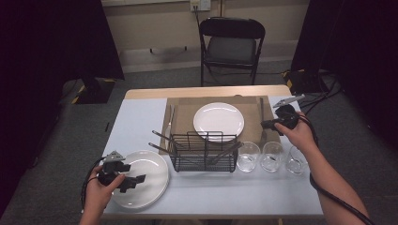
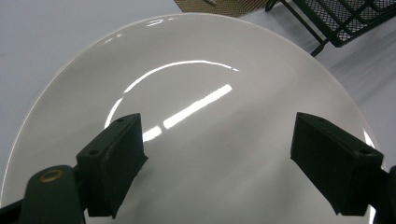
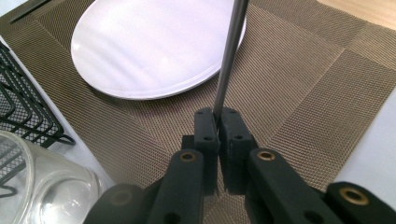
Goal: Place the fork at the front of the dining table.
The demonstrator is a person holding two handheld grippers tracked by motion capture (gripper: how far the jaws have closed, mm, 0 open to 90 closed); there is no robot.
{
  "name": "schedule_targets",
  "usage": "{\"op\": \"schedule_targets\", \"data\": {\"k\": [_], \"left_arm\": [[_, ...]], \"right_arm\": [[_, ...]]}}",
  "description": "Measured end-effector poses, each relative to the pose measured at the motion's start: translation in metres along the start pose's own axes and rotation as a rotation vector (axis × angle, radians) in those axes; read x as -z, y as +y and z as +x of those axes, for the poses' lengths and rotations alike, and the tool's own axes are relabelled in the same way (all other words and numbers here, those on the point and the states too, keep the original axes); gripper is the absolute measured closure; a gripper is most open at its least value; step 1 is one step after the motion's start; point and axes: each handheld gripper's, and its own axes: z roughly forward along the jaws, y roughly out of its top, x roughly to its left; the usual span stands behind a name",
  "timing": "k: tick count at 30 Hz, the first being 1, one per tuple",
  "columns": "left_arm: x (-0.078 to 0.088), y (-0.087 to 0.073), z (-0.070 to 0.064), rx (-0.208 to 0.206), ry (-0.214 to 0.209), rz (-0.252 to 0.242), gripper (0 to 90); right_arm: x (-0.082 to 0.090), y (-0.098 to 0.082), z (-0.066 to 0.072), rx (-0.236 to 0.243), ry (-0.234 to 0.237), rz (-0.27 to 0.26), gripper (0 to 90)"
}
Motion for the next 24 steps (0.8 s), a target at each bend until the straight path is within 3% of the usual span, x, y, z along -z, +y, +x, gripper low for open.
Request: {"op": "schedule_targets", "data": {"k": [18, 24], "left_arm": [[-0.0002, -0.0003, 0.0006, -0.002, -0.002, 0.005, 17.0], [-0.0001, -0.0002, 0.0002, -0.001, -0.004, 0.007, 17.0]], "right_arm": [[-0.0012, -0.0011, -0.0014, -0.006, -0.012, -0.011, 82.1], [0.0014, -0.0001, -0.0017, -0.004, -0.029, -0.011, 73.7]]}}
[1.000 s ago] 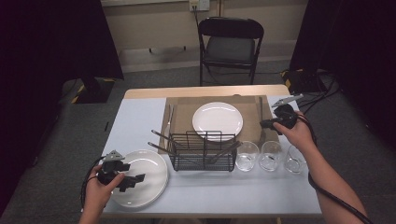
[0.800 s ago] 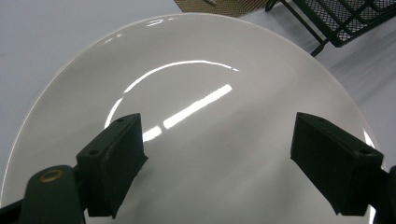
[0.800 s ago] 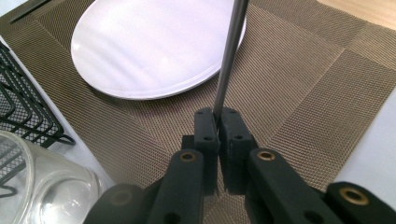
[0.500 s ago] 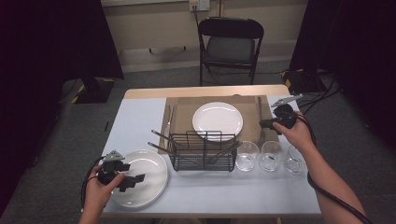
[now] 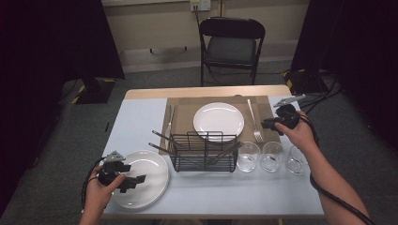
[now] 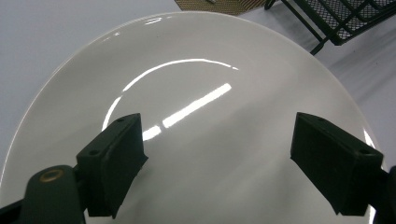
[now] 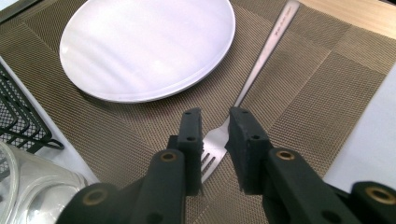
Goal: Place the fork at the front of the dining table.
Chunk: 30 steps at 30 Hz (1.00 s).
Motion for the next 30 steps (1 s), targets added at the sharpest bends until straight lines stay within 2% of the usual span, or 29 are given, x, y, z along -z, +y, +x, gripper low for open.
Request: {"op": "schedule_targets", "data": {"k": [2, 5, 8, 9, 12, 21, 30], "left_arm": [[0.0, 0.0, 0.0, 0.0, 0.0, -0.002, 17.0], [-0.001, 0.0, 0.0, -0.003, 0.001, -0.002, 17.0], [-0.001, 0.0, 0.0, 0.001, -0.002, -0.003, 17.0], [-0.001, 0.0, 0.0, -0.001, 0.0, -0.001, 17.1], [0.0, 0.0, 0.0, -0.007, 0.004, -0.002, 17.1], [0.0, 0.001, -0.002, -0.004, -0.004, -0.01, 17.0], [0.0, 0.001, -0.002, -0.002, -0.009, -0.014, 17.0]], "right_arm": [[0.001, 0.0, 0.0, -0.002, -0.002, -0.003, 72.1], [0.003, -0.001, 0.0, -0.004, -0.01, -0.014, 61.0], [0.006, -0.001, 0.001, -0.007, -0.005, -0.014, 58.0], [0.008, -0.001, 0.001, -0.008, -0.009, -0.015, 53.4], [0.011, -0.001, 0.002, -0.007, -0.015, -0.019, 49.4], [0.022, 0.006, 0.005, -0.007, -0.018, -0.038, 42.6], [0.031, 0.006, 0.011, -0.012, -0.017, -0.027, 38.5]]}}
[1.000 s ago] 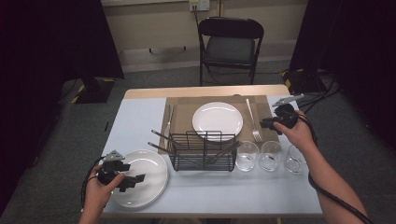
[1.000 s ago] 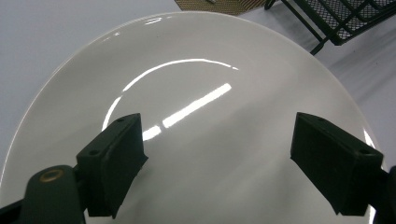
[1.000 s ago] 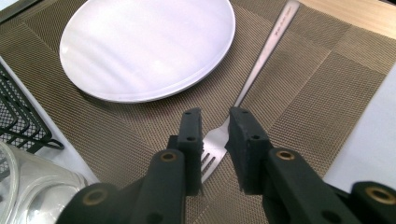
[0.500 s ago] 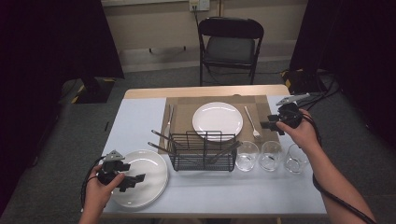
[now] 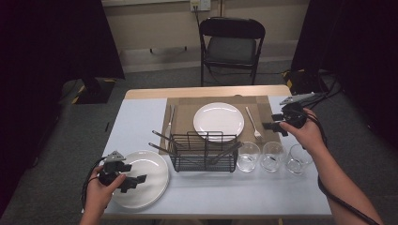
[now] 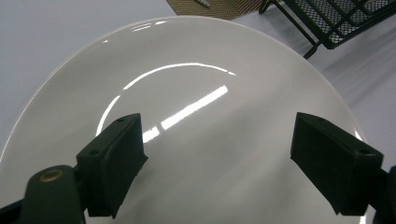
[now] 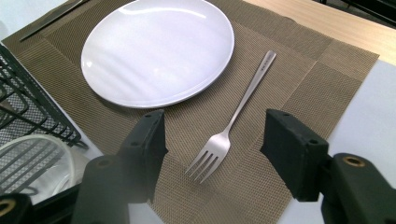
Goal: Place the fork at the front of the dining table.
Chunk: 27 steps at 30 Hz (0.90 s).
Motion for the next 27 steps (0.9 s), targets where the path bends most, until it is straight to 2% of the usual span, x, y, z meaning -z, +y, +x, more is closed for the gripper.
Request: {"op": "schedule_targets", "data": {"k": [7, 27], "left_arm": [[0.001, 0.001, -0.001, -0.011, -0.001, 0.0, 17.0], [0.002, 0.001, -0.002, 0.003, -0.006, -0.01, 17.0]], "right_arm": [[0.005, -0.002, 0.005, 0.007, 0.011, 0.006, 37.5], [0.02, -0.017, 0.015, 0.0, 0.029, 0.03, 36.9]]}}
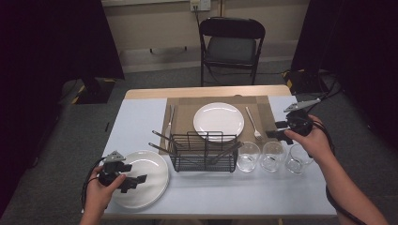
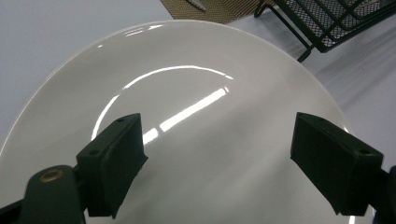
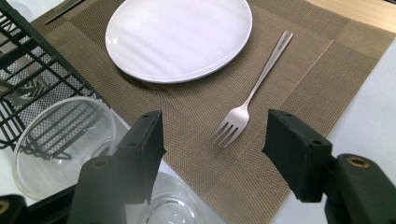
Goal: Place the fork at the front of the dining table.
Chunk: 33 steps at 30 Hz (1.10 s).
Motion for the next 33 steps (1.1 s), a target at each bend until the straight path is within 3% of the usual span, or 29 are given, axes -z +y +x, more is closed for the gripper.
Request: {"op": "schedule_targets", "data": {"k": [20, 33], "left_arm": [[0.001, 0.0, 0.0, -0.005, 0.005, -0.001, 17.0], [0.0, 0.001, -0.001, -0.009, 0.007, 0.002, 17.0]], "right_arm": [[-0.001, -0.023, 0.007, -0.004, 0.034, 0.025, 38.6], [-0.002, -0.036, 0.007, -0.015, 0.031, 0.024, 40.5]]}}
